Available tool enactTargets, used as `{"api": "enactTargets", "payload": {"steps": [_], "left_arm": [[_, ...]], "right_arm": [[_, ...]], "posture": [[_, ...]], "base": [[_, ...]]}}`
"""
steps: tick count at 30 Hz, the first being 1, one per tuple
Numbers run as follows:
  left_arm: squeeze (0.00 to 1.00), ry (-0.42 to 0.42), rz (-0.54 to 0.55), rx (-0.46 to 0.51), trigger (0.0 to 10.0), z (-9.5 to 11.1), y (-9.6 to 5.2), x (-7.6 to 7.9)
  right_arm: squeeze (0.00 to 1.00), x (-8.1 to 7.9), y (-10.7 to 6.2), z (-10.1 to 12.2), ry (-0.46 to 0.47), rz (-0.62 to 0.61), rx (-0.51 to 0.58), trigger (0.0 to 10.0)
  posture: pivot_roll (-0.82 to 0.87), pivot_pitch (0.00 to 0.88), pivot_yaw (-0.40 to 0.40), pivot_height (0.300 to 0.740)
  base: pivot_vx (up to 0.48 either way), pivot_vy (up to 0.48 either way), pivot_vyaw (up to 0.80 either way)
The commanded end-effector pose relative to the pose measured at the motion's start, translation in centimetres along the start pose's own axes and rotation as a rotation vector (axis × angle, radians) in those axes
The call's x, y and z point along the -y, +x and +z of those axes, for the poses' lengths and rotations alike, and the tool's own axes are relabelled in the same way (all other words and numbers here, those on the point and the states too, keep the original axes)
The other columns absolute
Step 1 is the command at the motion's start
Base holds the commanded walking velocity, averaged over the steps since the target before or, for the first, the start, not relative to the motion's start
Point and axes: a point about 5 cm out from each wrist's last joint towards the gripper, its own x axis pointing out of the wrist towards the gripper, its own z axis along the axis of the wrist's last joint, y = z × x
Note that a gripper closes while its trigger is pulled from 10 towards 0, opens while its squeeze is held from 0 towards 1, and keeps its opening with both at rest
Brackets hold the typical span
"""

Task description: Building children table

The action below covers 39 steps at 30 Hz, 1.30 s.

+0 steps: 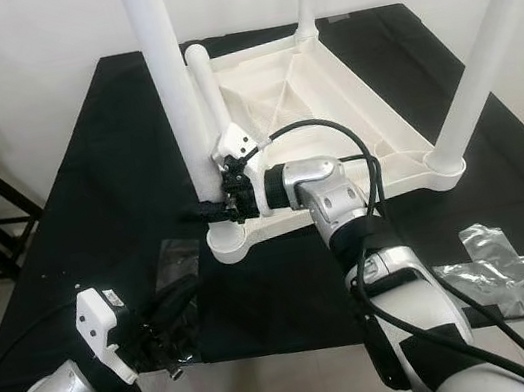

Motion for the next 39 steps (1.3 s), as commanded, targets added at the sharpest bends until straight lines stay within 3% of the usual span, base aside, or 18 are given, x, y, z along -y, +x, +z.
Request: {"api": "enactTargets", "payload": {"steps": [1, 5, 9, 11, 14, 15, 17, 18, 19, 21, 23, 28, 32, 37, 38, 39], "left_arm": [[0.00, 0.003, -0.004, -0.013, 0.0, 0.0, -0.2, 0.2], [0.00, 0.003, -0.005, -0.012, 0.0, 0.1, -0.2, 0.2], [0.00, 0.005, -0.002, -0.011, 0.0, 0.2, -0.2, 0.0], [0.00, 0.007, 0.001, -0.015, 0.0, 0.2, -0.4, -0.1], [0.00, 0.007, 0.001, -0.015, 0.0, 0.2, -0.4, -0.1], [0.00, 0.008, 0.002, -0.016, 0.0, 0.2, -0.4, -0.1], [0.00, 0.008, 0.002, -0.016, 0.0, 0.2, -0.4, -0.1], [0.00, 0.008, 0.002, -0.017, 0.0, 0.2, -0.5, -0.2], [0.00, 0.008, 0.001, -0.019, 0.0, 0.1, -0.4, -0.3], [0.00, 0.008, 0.001, -0.019, 0.0, 0.1, -0.4, -0.3], [0.00, 0.006, -0.007, -0.024, 0.0, 0.0, -0.3, -0.4], [0.00, 0.006, -0.009, -0.025, 0.0, 0.0, -0.3, -0.4], [0.00, 0.007, 0.005, -0.022, 0.0, -0.1, -0.3, -0.4], [0.00, 0.004, 0.000, -0.025, 0.0, -0.2, -0.3, -0.3], [0.00, 0.003, -0.004, -0.026, 0.0, -0.2, -0.3, -0.3], [0.00, 0.001, -0.006, -0.026, 0.0, -0.3, -0.3, -0.3]], "right_arm": [[0.00, -0.1, 0.0, -0.3, 0.025, 0.026, 0.001, 0.0], [0.00, -0.2, -0.4, -1.1, 0.022, 0.032, -0.013, 0.0], [0.00, -0.6, -1.5, -3.0, -0.055, 0.006, -0.142, 0.0], [0.00, -2.1, -1.4, -4.9, -0.035, -0.144, -0.268, 0.0], [0.00, -2.1, -1.4, -4.9, -0.035, -0.144, -0.268, 0.0], [0.00, -4.3, -0.7, -6.2, -0.075, -0.227, -0.351, 0.0], [0.00, -4.3, -0.7, -6.2, -0.075, -0.227, -0.351, 0.0], [0.00, -6.6, 0.0, -6.9, -0.077, -0.320, -0.362, 0.0], [0.00, -7.3, 0.4, -6.4, -0.059, -0.424, -0.318, 0.0], [0.00, -7.3, 0.4, -6.4, -0.059, -0.424, -0.318, 0.0], [0.00, -6.5, 0.4, -5.4, -0.102, -0.552, -0.280, 0.0], [0.00, -6.0, 0.7, -4.6, -0.078, -0.587, -0.235, 0.0], [0.00, -5.7, 0.8, -3.8, -0.020, -0.692, -0.188, 0.0], [0.00, -6.2, 0.7, -3.2, -0.003, -0.752, -0.188, 0.0], [0.00, -6.4, 0.8, -3.1, 0.006, -0.761, -0.190, 10.0], [0.19, -6.5, 0.8, -2.9, 0.013, -0.761, -0.183, 10.0]], "posture": [[0.04, 0.117, 0.013, 0.740], [0.04, 0.115, 0.015, 0.740], [0.03, 0.116, 0.029, 0.740], [0.03, 0.114, 0.027, 0.740], [0.03, 0.114, 0.027, 0.740], [0.03, 0.121, 0.027, 0.740], [0.03, 0.121, 0.027, 0.740], [0.02, 0.124, 0.040, 0.740], [0.00, 0.110, 0.049, 0.740], [0.00, 0.110, 0.049, 0.740], [0.01, 0.106, 0.039, 0.740], [0.01, 0.105, 0.030, 0.740], [0.02, 0.099, 0.029, 0.740], [0.01, 0.093, 0.033, 0.740], [0.01, 0.090, 0.033, 0.740], [0.01, 0.089, 0.033, 0.740]], "base": [[0.000, 0.000, 0.00], [0.000, 0.000, 0.00], [0.000, 0.000, 0.00], [0.000, 0.000, 0.00], [0.000, 0.000, 0.00], [0.000, 0.000, 0.00], [0.000, 0.000, 0.00], [0.000, 0.000, 0.00], [0.000, 0.000, 0.00], [0.000, 0.000, 0.00], [0.000, 0.000, 0.00], [0.000, 0.000, 0.00], [0.000, 0.000, 0.00], [0.000, 0.000, 0.00], [0.000, 0.000, 0.00], [0.000, 0.000, 0.00]]}}
